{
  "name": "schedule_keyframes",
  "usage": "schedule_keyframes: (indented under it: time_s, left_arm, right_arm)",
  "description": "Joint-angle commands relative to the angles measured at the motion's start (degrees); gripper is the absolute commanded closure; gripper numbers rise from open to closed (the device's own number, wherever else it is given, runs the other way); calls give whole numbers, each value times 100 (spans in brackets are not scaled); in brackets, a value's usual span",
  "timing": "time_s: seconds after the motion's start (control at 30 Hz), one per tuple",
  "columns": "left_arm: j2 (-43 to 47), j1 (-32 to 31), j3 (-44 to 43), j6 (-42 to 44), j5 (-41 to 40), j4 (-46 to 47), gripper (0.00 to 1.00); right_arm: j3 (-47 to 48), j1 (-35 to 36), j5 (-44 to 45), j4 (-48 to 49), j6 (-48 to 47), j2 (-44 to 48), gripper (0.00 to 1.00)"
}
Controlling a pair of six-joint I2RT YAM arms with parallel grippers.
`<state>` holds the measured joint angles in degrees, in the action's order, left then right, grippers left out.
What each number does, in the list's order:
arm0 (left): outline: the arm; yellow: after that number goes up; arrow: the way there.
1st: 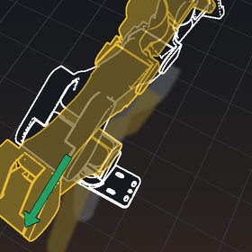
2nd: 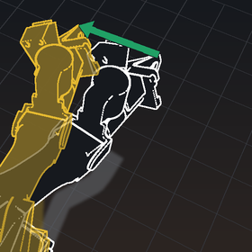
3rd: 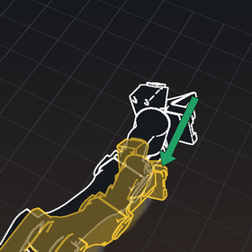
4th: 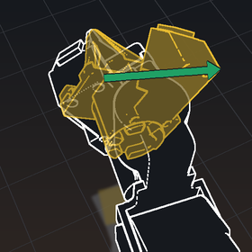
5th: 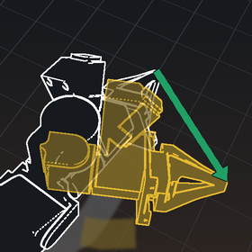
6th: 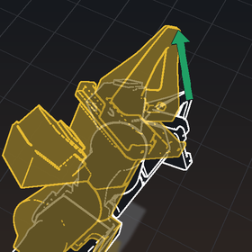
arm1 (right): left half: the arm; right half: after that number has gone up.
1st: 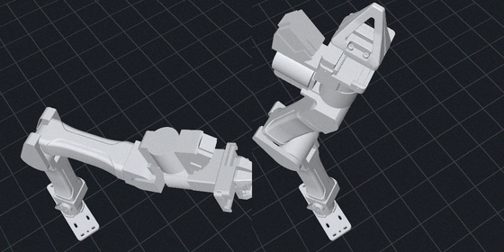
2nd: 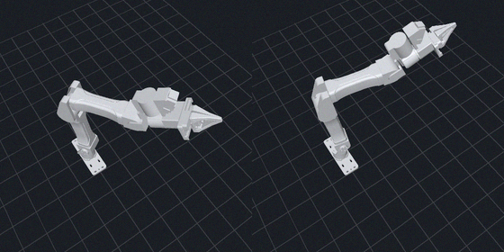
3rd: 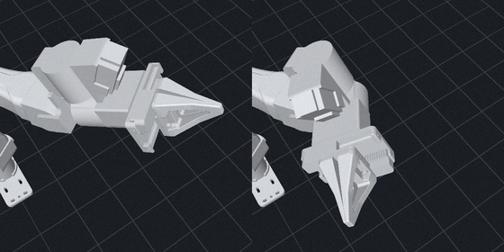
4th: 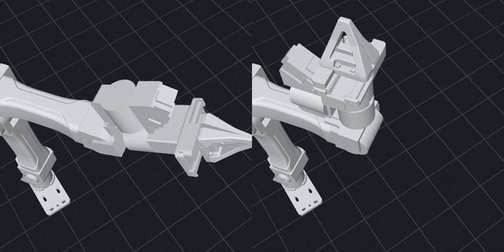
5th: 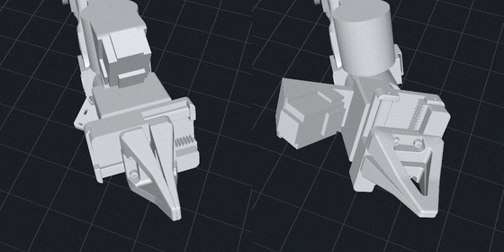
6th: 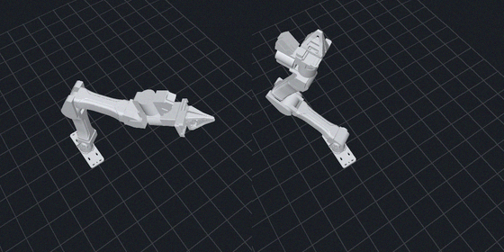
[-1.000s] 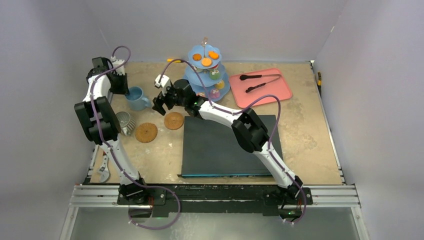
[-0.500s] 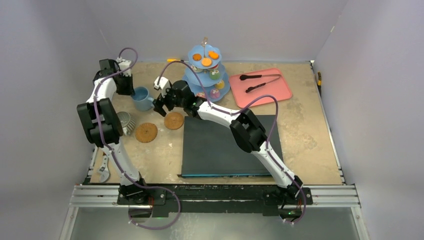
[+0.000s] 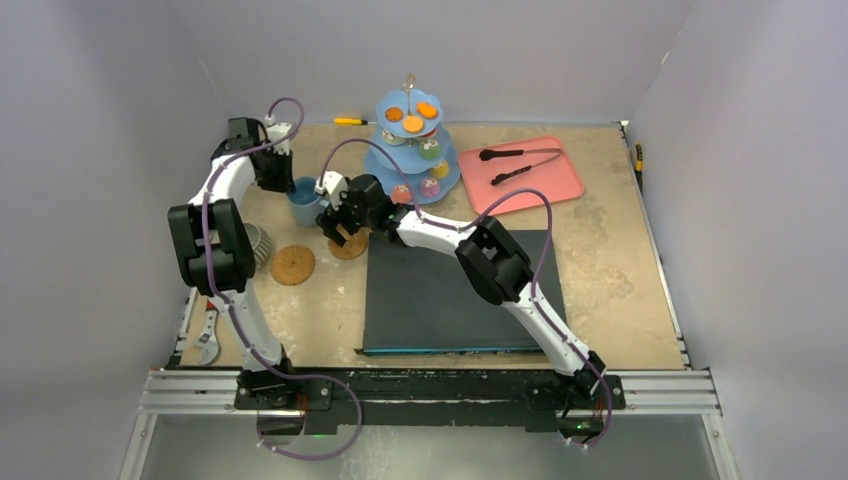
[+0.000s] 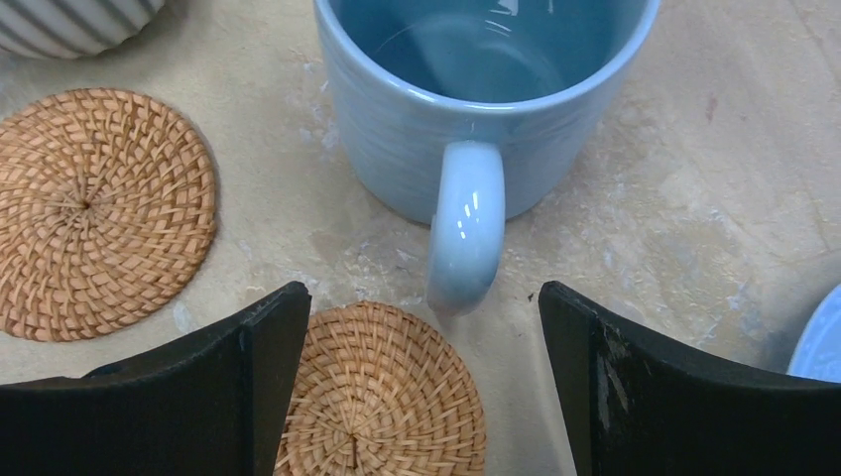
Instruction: Serve the afternoon tea
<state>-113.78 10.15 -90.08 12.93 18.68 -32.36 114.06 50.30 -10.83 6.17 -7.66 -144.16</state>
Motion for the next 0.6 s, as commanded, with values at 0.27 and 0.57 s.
schedule_keyframes:
  time_s: [0.27,0.57]
  left_arm:
    - [495,132,-496,-247,341,-457,45]
    - [833,457,-1231,-238,440,-994,26]
  right_arm:
    - [360,-182,9,-148,-199,256,11]
    - [1065,-231,-90,-471,-195,-65,12]
